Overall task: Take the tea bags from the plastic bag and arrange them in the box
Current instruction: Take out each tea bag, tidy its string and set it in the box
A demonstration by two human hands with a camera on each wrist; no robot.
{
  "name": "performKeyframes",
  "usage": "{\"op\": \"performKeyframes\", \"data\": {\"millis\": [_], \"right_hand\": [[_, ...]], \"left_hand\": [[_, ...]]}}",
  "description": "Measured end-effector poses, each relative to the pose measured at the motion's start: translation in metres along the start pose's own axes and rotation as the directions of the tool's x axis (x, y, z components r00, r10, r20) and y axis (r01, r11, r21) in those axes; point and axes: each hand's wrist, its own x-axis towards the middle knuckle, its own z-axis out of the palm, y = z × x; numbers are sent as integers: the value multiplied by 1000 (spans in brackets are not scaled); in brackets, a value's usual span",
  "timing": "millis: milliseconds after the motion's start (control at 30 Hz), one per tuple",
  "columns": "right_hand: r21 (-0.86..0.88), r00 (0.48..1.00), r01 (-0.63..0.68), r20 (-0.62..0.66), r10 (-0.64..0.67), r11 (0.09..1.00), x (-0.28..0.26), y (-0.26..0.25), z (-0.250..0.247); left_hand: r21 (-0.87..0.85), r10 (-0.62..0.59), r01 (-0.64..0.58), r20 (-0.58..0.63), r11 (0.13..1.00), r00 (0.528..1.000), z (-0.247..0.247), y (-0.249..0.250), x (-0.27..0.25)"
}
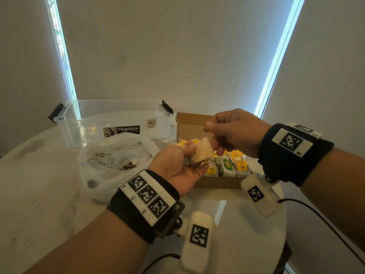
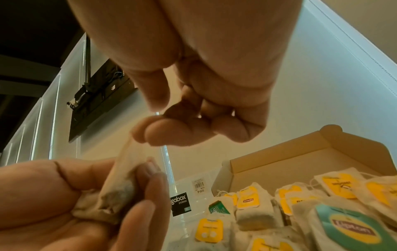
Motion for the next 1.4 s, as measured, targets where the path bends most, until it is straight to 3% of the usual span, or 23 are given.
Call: {"op": "performKeyframes", "data": {"millis": [167,333,433,500,633,767,867,1067,1300,1400], "right_hand": [[-9,996,-55,72,56,998,2,-1,3],[87,965,27,258,-48,996,0,-2,0],[-193,948,234,263,-179,953,3,-4,2],[-354,955,281,195,-224,892,8,-4,6],[-318,973,230,88,-212,920,15,-7,3],[-298,993,99,85,-77,949,22,-3,-10],[-384,994,-16,92,56,923,36,10,-10],[-526,962,-160,107,251,836,68,35,5],[-668,977,-162,-5,214,726,90,41,16],[-633,989,-143,-117,88,761,84,30,12]], "left_hand": [[-16,-10,10,11,1000,1000,-4,1,5],[-114,-29,32,29,993,999,-8,3,9],[-120,-63,72,79,990,995,-6,7,7],[-136,-76,89,97,987,992,-3,10,3],[-146,-91,106,102,984,991,-6,13,-2],[-182,-71,77,39,980,997,-18,14,0],[-172,-37,41,24,984,999,-22,12,1],[-244,-48,79,132,966,990,-28,14,0],[-156,-107,138,194,978,975,-32,12,5],[-118,-133,158,199,980,971,-30,11,4]]}}
